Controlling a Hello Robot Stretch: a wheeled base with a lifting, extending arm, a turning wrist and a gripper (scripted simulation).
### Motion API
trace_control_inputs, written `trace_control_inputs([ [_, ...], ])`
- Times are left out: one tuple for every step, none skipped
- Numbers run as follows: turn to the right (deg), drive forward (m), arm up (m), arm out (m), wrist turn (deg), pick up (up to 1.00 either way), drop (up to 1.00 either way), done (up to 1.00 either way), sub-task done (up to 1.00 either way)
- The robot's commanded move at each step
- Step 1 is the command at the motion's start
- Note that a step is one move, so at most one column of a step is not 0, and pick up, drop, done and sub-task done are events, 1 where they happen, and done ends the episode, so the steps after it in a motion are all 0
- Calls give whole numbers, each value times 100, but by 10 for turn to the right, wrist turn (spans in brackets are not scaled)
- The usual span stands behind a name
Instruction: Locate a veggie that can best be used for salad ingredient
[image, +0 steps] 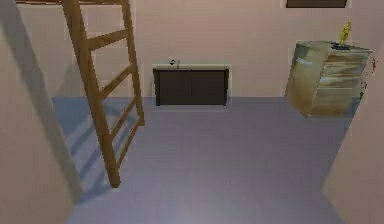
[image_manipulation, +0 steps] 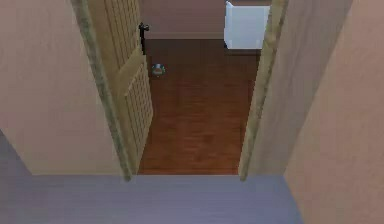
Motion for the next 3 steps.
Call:
trace_control_inputs([
  [450, 0, 0, 0, 0, 0, 0, 0, 0],
  [420, 0, 0, 0, 0, 0, 0, 0, 0],
  [0, 100, 0, 0, 0, 0, 0, 0, 0],
])
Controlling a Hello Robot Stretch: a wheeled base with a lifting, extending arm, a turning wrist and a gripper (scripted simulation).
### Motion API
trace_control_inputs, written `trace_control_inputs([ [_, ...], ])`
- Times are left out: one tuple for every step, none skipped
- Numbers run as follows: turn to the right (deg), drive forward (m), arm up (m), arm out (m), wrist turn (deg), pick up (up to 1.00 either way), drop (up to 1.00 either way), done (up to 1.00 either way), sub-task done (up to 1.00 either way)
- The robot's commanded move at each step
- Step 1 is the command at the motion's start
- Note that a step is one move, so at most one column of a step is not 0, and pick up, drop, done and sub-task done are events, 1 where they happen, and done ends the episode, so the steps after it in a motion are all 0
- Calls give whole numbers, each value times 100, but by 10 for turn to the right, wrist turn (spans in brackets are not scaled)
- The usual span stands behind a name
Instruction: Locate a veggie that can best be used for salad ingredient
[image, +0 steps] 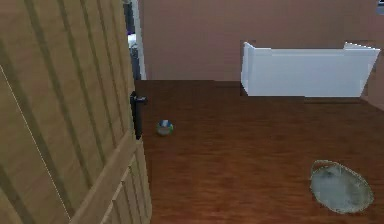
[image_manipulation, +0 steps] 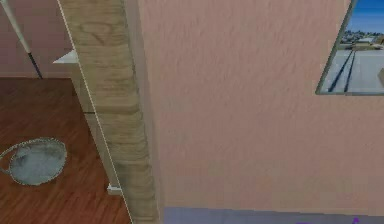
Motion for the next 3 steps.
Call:
trace_control_inputs([
  [30, 0, 0, 0, 0, 0, 0, 0, 0],
  [0, 80, 0, 0, 0, 0, 0, 0, 0],
  [-30, 0, 0, 0, 0, 0, 0, 0, 0],
])
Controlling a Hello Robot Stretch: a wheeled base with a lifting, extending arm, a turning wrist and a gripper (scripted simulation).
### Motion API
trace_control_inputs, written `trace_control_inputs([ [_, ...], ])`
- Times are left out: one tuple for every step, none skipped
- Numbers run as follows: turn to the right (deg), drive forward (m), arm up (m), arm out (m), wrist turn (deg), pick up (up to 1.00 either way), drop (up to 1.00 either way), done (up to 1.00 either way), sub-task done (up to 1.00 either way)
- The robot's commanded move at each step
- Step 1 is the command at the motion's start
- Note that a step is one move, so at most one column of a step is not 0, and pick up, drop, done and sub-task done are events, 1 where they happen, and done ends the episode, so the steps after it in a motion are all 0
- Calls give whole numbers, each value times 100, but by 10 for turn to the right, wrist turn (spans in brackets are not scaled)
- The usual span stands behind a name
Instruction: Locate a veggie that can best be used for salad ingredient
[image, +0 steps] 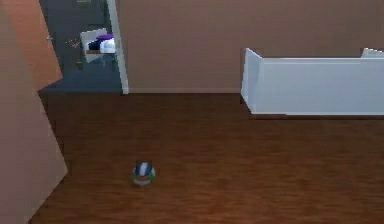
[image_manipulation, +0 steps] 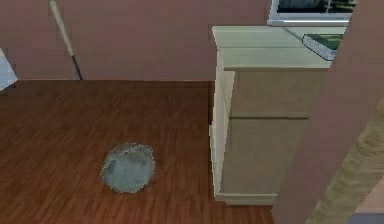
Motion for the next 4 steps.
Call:
trace_control_inputs([
  [450, 0, 0, 0, 0, 0, 0, 0, 0],
  [450, 0, 0, 0, 0, 0, 0, 0, 0],
  [0, 15, 0, 0, 0, 0, 0, 0, 0],
  [-450, 0, 0, 0, 0, 0, 0, 0, 0],
])
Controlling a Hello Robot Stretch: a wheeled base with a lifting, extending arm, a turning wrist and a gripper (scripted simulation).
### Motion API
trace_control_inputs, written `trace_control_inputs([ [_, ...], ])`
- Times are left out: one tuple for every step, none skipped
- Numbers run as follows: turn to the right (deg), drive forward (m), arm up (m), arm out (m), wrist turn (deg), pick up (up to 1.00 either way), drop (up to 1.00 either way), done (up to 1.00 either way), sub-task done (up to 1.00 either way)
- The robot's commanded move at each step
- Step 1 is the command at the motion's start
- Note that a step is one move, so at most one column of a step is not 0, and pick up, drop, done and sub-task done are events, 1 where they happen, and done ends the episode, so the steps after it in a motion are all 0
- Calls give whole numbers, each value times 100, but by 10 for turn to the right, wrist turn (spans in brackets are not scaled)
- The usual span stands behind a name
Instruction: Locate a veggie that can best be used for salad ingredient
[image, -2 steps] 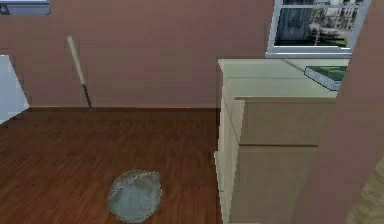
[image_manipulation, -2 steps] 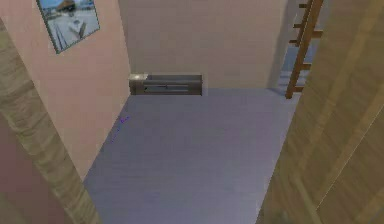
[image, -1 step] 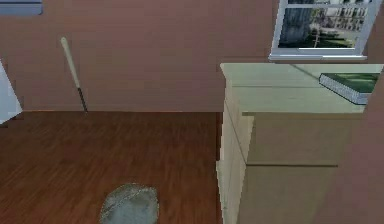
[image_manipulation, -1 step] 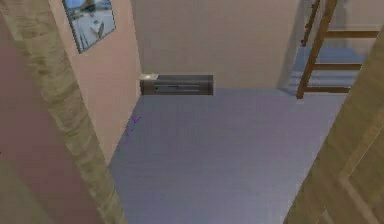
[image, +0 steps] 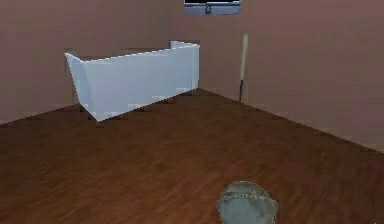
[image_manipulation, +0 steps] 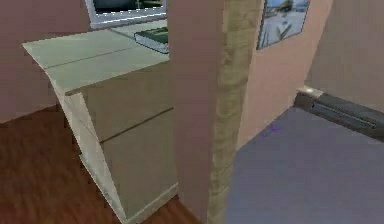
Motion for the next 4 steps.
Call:
trace_control_inputs([
  [-390, 0, 0, 0, 0, 0, 0, 0, 0],
  [0, 100, 0, 0, 0, 0, 0, 0, 0],
  [-90, 0, 0, 0, 0, 0, 0, 0, 0],
  [0, 30, 0, 0, 0, 0, 0, 0, 0],
])
